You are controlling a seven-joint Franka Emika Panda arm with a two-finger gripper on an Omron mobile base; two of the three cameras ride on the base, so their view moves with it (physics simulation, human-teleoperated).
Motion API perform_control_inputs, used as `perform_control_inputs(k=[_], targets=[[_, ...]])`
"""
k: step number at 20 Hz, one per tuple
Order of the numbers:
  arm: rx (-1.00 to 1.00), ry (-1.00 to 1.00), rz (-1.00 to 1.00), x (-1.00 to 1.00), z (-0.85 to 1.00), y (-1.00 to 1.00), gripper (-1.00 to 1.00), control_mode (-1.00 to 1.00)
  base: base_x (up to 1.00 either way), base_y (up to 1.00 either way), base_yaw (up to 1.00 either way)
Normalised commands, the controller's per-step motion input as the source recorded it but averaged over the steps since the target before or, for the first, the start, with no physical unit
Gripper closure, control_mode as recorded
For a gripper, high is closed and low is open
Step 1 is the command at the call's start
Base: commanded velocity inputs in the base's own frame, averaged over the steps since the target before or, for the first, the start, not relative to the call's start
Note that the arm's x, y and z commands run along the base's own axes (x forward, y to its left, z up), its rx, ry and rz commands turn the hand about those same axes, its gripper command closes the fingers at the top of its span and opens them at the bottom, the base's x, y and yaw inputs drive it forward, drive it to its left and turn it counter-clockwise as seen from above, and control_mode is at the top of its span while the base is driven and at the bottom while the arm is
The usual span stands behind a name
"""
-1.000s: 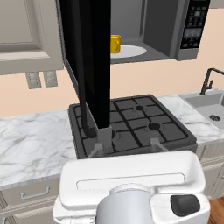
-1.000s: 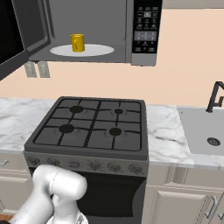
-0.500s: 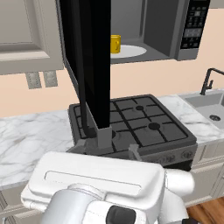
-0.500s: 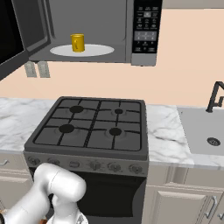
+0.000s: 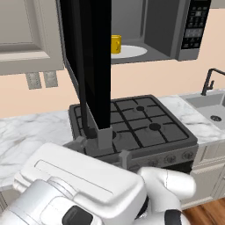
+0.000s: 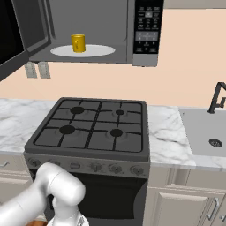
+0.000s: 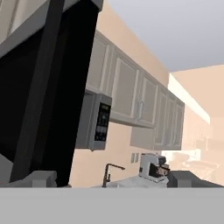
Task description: Pick the mug from the counter and place it inside the microwave. Then close the microwave.
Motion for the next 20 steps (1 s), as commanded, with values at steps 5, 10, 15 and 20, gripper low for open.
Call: perform_control_inputs(k=[5,10,15,20], targets=[[0.01,0.0,-0.12,0.0,0.0,0.0,-1.0,-1.0,0.0,0.0,0.0],[0.0,-0.01,-0.04,0.0,-0.02,-0.03,-1.0,-1.0,0.0,0.0,0.0],[0.0,0.0,0.0,0.11,0.0,-0.09,-1.0,-1.0,0.0,0.0,0.0],[0.0,0.02,0.0,0.22,-0.01,-0.21,-1.0,-1.0,0.0,0.0,0.0]])
